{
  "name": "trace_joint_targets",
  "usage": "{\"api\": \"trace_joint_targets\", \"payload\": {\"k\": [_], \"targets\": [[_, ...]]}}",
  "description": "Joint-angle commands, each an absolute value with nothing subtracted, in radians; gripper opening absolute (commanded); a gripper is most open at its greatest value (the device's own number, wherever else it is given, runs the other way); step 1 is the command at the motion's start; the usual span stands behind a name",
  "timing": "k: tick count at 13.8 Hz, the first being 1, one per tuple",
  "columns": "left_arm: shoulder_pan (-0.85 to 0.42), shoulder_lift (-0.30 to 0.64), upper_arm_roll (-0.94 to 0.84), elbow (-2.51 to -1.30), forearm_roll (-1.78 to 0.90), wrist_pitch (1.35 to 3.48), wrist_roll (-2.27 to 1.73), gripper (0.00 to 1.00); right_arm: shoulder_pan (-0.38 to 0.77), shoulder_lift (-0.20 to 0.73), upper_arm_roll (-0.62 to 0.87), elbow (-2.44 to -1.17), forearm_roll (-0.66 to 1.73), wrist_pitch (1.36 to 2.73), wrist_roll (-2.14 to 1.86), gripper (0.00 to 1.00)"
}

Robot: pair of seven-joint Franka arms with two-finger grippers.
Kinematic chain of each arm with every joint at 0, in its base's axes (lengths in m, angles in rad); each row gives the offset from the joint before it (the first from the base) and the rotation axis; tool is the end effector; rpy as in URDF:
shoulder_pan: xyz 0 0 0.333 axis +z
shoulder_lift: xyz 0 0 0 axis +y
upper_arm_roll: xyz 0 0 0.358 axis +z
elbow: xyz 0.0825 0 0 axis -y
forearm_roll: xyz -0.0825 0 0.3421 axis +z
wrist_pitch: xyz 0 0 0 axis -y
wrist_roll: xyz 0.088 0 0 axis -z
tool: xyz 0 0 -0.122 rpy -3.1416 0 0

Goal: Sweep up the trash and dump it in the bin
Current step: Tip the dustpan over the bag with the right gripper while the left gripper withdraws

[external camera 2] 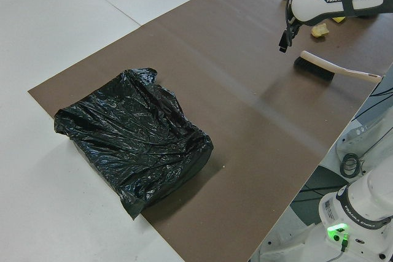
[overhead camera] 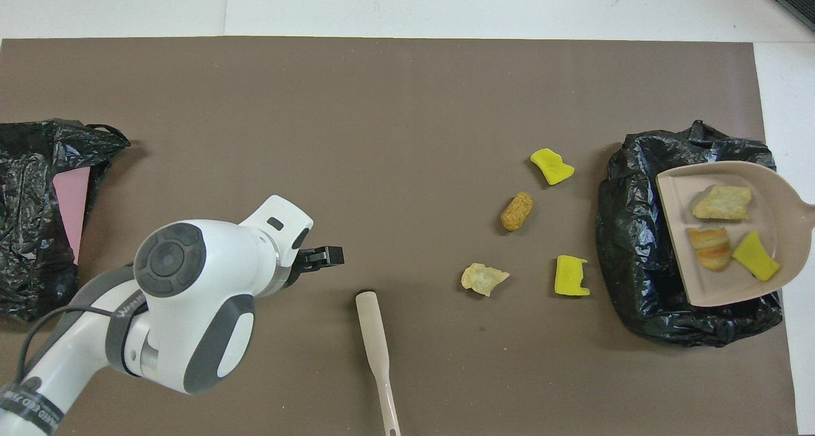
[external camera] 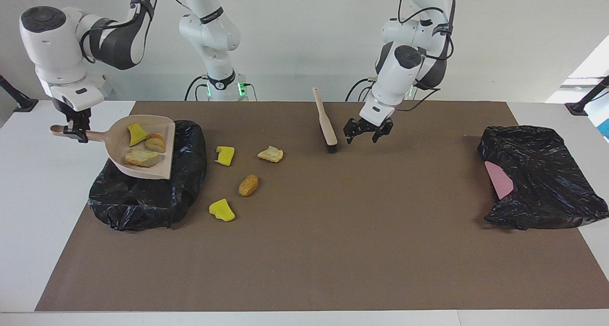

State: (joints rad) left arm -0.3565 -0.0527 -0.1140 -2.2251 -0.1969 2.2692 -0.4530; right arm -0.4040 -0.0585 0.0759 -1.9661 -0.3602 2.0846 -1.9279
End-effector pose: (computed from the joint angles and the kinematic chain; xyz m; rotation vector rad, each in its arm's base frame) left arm 0.4350 -0.2301 0.4567 2.9597 0.1509 0.0285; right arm 0.4864 -0.1880 0.5592 1.8093 2.1680 -0.3226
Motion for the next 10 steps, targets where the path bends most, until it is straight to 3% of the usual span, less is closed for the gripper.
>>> {"api": "trace_joint_targets", "payload": {"k": [1,7,10], "targets": [[-0.273,0.035,-0.123,-2.116,-0.152,2.258,-0.358,1.0,-0.417,-0.165,0.089,-2.115,-0.504,2.176,-1.838,0.0],[-0.103,0.063,-0.12,-1.876,-0.117,2.021,-0.181,1.0,-0.319,-0.236,0.091,-2.204,-0.791,2.177,-1.585,0.0],[-0.022,0.063,-0.118,-1.765,-0.114,1.883,-0.106,1.0,-0.229,-0.27,0.091,-2.229,-0.899,2.093,-1.478,0.0]]}}
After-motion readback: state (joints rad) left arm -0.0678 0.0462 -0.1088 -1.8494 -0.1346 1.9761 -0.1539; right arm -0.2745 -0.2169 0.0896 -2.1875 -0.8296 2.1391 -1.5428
